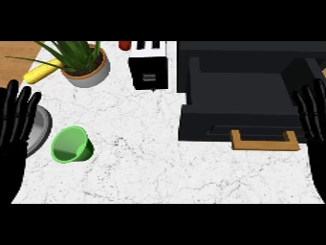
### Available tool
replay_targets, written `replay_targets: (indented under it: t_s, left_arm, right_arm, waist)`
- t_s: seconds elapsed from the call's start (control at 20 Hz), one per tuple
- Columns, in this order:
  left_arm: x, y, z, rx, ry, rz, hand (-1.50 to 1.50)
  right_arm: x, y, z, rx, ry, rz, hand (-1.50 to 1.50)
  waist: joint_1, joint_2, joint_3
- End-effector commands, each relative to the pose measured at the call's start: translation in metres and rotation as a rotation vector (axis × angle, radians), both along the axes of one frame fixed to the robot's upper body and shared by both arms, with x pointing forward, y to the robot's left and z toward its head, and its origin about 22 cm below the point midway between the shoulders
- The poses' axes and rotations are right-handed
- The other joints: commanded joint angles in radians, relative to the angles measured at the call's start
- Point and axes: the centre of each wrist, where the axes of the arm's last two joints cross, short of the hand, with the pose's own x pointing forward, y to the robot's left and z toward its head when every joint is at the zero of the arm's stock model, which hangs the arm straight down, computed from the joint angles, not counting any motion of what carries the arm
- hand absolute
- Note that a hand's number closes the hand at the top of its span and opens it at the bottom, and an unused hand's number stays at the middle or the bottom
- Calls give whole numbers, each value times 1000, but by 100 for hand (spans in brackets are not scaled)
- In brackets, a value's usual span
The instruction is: Pick up the cup, place it into the drawer and close the drawer
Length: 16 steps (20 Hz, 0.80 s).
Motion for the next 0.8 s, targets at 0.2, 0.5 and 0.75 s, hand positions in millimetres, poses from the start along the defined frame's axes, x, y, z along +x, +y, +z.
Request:
replay_targets:
  t_s: [0.2, 0.5, 0.75]
  left_arm:
    - [-19, 60, 7, -6, -19, -189, -150]
    - [11, 83, -34, -253, 225, -146, -150]
    - [22, 89, -62, -228, 264, -138, -150]
  right_arm:
    - [-1, -4, 6, 35, -47, -13, -150]
    - [12, -2, 6, -45, 112, 112, -150]
    - [35, 3, 3, -32, 125, 107, -150]
  waist:
    - [-11, 7, -1]
    - [-18, 9, -1]
    - [-18, 9, -1]
